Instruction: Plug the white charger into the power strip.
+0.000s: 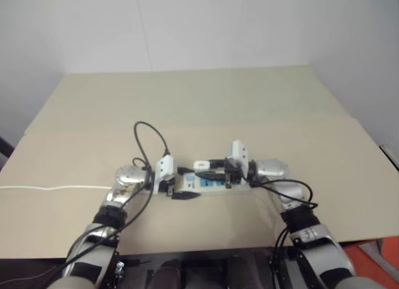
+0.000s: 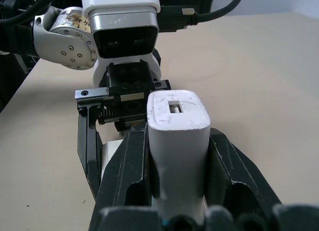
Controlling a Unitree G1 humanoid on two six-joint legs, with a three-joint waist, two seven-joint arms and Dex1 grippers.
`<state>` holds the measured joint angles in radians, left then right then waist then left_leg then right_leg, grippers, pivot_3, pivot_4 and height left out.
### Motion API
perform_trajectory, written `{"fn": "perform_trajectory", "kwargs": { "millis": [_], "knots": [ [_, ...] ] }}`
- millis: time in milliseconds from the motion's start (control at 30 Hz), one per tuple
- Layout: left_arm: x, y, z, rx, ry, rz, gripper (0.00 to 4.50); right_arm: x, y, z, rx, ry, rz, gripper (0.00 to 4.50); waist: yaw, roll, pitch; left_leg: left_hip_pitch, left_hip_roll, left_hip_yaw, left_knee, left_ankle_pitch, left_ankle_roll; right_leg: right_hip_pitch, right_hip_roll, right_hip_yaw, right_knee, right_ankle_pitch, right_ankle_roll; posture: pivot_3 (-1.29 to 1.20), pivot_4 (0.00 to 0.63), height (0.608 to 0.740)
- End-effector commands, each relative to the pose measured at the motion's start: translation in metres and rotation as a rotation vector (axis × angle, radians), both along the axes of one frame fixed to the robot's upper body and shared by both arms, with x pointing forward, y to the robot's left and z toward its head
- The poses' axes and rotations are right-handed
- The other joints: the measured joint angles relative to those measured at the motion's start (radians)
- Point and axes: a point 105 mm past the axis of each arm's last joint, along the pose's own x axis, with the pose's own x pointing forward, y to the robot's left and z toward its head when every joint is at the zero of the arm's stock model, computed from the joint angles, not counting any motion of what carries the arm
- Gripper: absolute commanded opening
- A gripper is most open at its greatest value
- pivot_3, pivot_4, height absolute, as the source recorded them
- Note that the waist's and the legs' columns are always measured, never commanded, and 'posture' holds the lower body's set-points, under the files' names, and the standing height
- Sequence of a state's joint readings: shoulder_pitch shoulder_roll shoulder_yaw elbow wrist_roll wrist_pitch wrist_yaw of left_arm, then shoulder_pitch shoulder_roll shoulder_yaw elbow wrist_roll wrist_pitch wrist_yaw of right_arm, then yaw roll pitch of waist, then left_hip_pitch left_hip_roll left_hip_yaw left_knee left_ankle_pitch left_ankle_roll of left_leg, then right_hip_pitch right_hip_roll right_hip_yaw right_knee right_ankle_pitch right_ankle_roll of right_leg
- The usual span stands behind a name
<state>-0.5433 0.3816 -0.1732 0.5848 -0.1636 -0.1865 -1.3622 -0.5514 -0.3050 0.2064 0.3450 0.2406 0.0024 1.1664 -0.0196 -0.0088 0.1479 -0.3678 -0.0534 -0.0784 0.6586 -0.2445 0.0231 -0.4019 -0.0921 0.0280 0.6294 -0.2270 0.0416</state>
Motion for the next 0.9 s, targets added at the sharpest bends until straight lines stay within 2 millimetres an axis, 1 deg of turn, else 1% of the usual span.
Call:
{"fn": "perform_trajectory", "kwargs": {
  "millis": [33,200,367,600,767,900],
  "knots": [
    [-0.009,0.011,-0.017,0.056,0.070,-0.004,3.30,0.000,-0.013,-0.030,-0.073,0.092,-0.064,1.12,0.000,0.000,-0.001,0.000,0.000,0.000,0.000,0.000,0.000,0.000,0.000,0.000,0.000,0.000,0.000,0.00,0.150,0.740],
    [-0.010,0.010,-0.017,0.055,0.074,-0.007,3.30,0.006,-0.008,-0.025,-0.040,0.083,-0.093,1.12,-0.007,-0.001,-0.002,0.001,0.000,0.000,0.000,0.000,0.000,0.000,0.001,0.000,0.000,0.000,0.000,0.00,0.150,0.740],
    [-0.011,0.009,-0.018,0.054,0.079,-0.015,3.30,0.009,-0.009,-0.023,-0.029,0.082,-0.108,1.12,-0.014,-0.001,-0.002,0.005,0.000,0.000,-0.001,0.000,0.000,0.005,0.001,0.001,0.000,0.000,0.000,0.00,0.150,0.740],
    [-0.013,0.010,-0.019,0.061,0.086,-0.023,3.30,0.006,-0.009,-0.013,0.032,0.183,-0.068,1.12,-0.016,-0.001,-0.002,0.008,0.001,0.000,-0.001,0.000,0.000,0.008,0.000,0.001,-0.001,0.000,0.000,0.00,0.150,0.740],
    [-0.013,0.011,-0.019,0.064,0.086,-0.028,3.30,0.005,-0.009,-0.014,0.009,0.182,-0.039,1.12,-0.016,-0.001,-0.002,0.007,0.000,0.000,-0.002,0.000,0.000,0.007,0.000,0.001,-0.002,0.000,0.000,0.00,0.150,0.740],
    [-0.013,0.013,-0.019,0.070,0.088,-0.031,3.30,0.004,-0.008,-0.017,-0.026,0.136,-0.013,1.12,-0.017,-0.001,-0.002,0.007,0.000,0.000,-0.002,0.000,0.000,0.007,0.000,0.001,-0.002,0.000,0.001,0.00,0.150,0.740]
  ]
}}
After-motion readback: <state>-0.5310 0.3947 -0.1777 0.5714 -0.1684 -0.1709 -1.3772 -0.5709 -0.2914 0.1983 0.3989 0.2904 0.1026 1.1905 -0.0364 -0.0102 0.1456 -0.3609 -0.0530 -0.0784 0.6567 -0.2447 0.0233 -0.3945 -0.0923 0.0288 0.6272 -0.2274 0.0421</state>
